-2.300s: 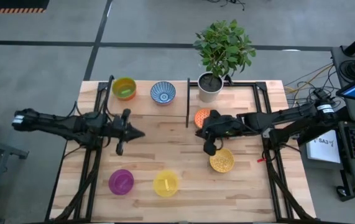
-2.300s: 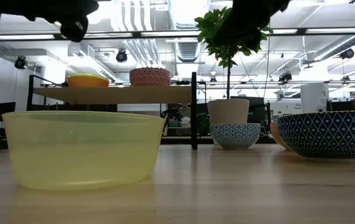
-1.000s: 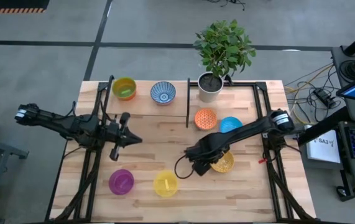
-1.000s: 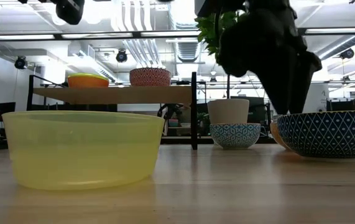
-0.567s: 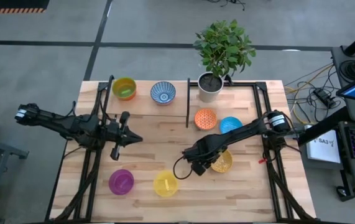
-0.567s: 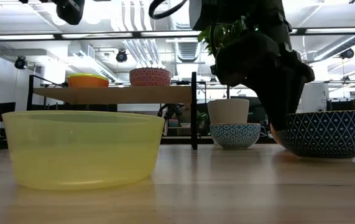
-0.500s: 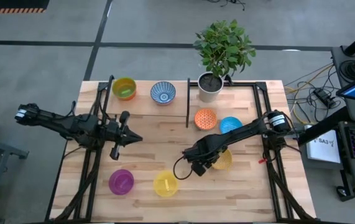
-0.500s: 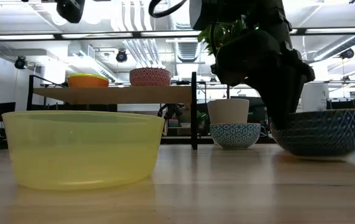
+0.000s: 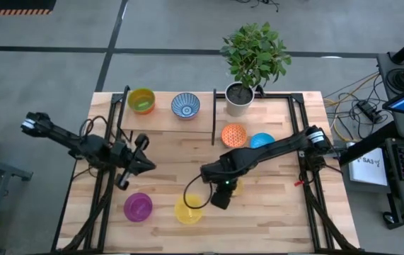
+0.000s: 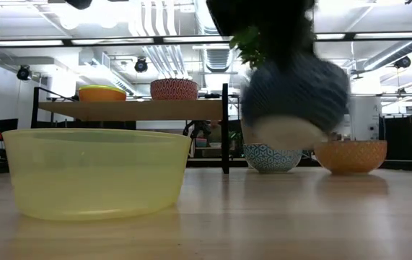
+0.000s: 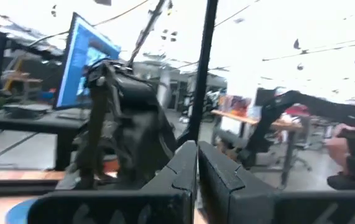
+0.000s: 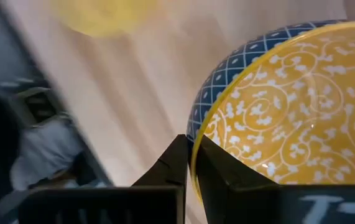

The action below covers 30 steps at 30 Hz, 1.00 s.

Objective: Place and stack bowls onto a shelf
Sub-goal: Stack the yellow bowl on the red bowl on the shelf

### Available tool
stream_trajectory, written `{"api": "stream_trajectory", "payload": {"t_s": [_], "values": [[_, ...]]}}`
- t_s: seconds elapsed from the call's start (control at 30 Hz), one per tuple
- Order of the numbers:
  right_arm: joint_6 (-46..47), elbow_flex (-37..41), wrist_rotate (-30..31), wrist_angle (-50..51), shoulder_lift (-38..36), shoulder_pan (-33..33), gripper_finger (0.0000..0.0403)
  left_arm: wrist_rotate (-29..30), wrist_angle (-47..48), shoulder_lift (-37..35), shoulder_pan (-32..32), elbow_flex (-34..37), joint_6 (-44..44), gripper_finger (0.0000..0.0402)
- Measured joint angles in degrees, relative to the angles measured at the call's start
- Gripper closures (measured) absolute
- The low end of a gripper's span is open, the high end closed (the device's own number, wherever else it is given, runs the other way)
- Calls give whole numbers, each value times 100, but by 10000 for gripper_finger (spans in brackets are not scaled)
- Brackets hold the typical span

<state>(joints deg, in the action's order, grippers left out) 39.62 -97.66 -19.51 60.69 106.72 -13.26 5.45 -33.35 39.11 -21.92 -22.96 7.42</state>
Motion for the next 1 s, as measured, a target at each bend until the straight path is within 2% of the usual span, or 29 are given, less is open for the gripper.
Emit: {"api": "stream_trajectory", "payload": {"t_s": [0.2, 0.53, 0.63, 0.8, 1.0], "values": [[-1407, -1198, 110, -3, 2, 1, 390, 0, -251, 32, -375, 28, -59, 402], [-3560, -2809, 1699, -11, 22, 506, 390, -13, -628, 107, -493, 28, -291, 402], [-4327, -2998, 2079, -196, 22, 828, 390, -13, -637, 56, -492, 28, -382, 402], [-5240, -3065, 2125, -846, 24, 1558, 390, -11, -515, -136, -491, 28, -417, 402], [-5641, -3003, 2054, -1102, 137, 2462, 390, -4, -194, -275, -491, 28, -417, 402]]}}
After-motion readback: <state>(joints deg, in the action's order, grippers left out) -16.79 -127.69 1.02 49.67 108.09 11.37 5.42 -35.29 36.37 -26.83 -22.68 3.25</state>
